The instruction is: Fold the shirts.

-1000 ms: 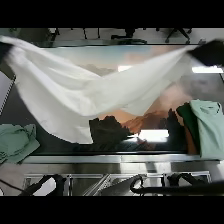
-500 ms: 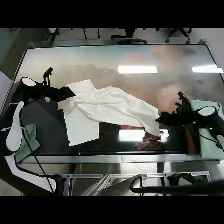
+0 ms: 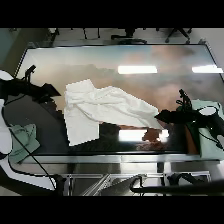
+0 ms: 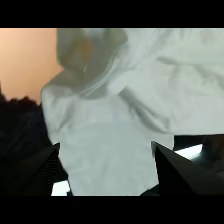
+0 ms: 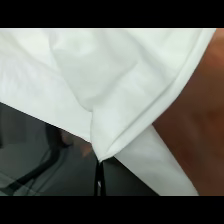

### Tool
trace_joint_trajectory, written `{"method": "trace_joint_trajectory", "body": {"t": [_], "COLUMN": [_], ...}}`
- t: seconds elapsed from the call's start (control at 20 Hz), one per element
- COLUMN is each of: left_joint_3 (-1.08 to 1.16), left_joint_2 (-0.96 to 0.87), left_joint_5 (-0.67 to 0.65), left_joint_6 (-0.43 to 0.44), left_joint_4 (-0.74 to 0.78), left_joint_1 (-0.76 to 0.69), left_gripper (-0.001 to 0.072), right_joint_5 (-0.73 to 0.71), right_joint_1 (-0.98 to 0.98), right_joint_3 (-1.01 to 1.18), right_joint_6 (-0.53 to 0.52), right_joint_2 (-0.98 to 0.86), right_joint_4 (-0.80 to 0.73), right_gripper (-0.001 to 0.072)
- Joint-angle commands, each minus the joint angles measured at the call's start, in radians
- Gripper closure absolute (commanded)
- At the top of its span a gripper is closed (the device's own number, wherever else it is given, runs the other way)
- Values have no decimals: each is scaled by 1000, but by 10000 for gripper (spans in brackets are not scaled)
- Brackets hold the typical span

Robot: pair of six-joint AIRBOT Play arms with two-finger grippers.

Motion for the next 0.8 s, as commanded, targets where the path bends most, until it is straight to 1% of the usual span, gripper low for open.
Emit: {"method": "trace_joint_trajectory", "body": {"t": [0.0, 0.15, 0.2, 0.3, 0.4, 0.45, 0.65, 0.7, 0.75], "left_joint_3": [-249, -453, -484, -507, -481, -458, -337, -311, -290], "left_joint_2": [124, 153, 143, 95, 22, -15, -140, -161, -177], "left_joint_5": [-6, 157, 200, 255, 263, 264, 254, 250, 249], "left_joint_6": [-30, 21, 29, 84, 121, 126, 128, 128, 129], "left_joint_4": [77, 67, 58, -20, -99, -113, -113, -111, -105], "left_joint_1": [92, 113, 107, 90, 62, 45, -9, -19, -28], "left_gripper": [73, 73, 74, 74, 74, 74, 75, 89, 262], "right_joint_5": [16, 16, 16, 16, 16, 16, 15, 11, 0], "right_joint_1": [0, 0, 0, 0, 0, 0, 0, -1, -1], "right_joint_3": [7, 7, 7, 7, 7, 7, 7, 7, 7], "right_joint_6": [-31, -37, -36, -36, -36, -35, -36, -37, -47], "right_joint_2": [5, 4, 4, 3, -2, -8, -34, -39, -41], "right_joint_4": [13, 13, 13, 13, 13, 13, 13, 11, 1], "right_gripper": [698, 697, 698, 697, 697, 697, 696, 687, 578]}}
